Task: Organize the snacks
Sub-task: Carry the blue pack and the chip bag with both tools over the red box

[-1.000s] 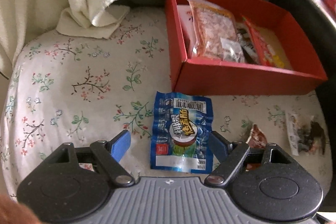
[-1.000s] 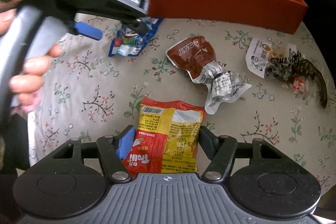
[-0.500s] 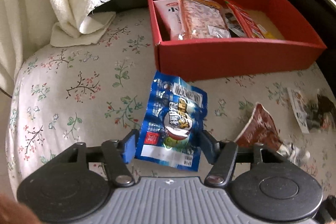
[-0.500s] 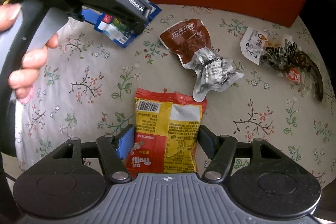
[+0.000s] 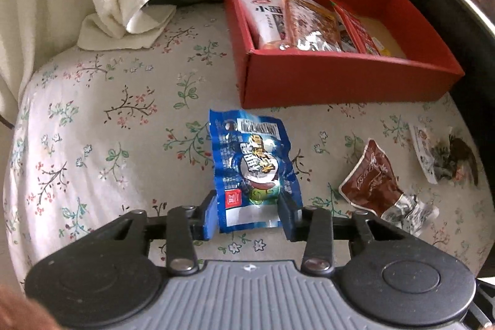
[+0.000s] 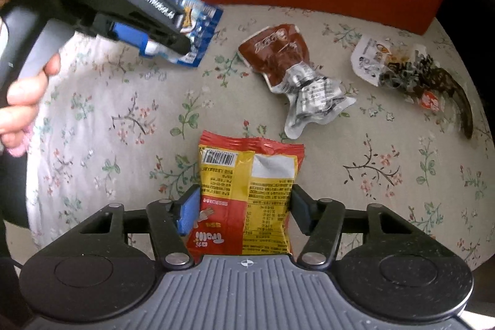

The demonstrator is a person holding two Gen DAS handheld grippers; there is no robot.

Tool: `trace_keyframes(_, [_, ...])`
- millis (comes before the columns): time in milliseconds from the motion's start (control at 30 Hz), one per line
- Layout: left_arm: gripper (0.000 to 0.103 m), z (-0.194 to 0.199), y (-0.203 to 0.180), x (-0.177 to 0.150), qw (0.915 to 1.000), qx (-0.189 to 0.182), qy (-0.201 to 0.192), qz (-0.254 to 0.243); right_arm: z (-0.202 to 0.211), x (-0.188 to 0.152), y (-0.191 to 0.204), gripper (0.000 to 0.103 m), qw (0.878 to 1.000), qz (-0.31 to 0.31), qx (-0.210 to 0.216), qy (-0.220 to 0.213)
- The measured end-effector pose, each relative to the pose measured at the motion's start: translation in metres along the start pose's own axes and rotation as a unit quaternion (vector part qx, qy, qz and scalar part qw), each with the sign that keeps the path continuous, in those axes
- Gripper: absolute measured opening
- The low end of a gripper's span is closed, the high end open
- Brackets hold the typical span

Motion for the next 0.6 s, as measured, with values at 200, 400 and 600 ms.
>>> trace_keyframes(200, [0.024,0.003,0.002,0.006,0.9998,-0.002,-0.012,0.013,0.007,0.010,-0.002,0.067,1.000,-0.007,0.007,-0.018])
trace_keyframes(400, [0.049,-0.002,0.010,0.010,0.9990,-0.010,0.009,0.043,0.009,0.014,-0.002,0.067,1.000,-0.008,0.017,-0.023])
trace_keyframes(600, [0.074,-0.012,0.008,0.022,0.9965,-0.013,0.006,0.082,0.011,0.009,-0.009,0.068,0.999,-0.018,0.022,-0.022])
Point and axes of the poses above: each gripper's, at about its wrist camera, not at the fingertips, and z roughly against the way its jaws point, y to its left, x to its top, the point moved 4 cm from there along -z, roughly the way its jaws point, and after that the axes turned 8 degrees about z, right-handed, at the moved point
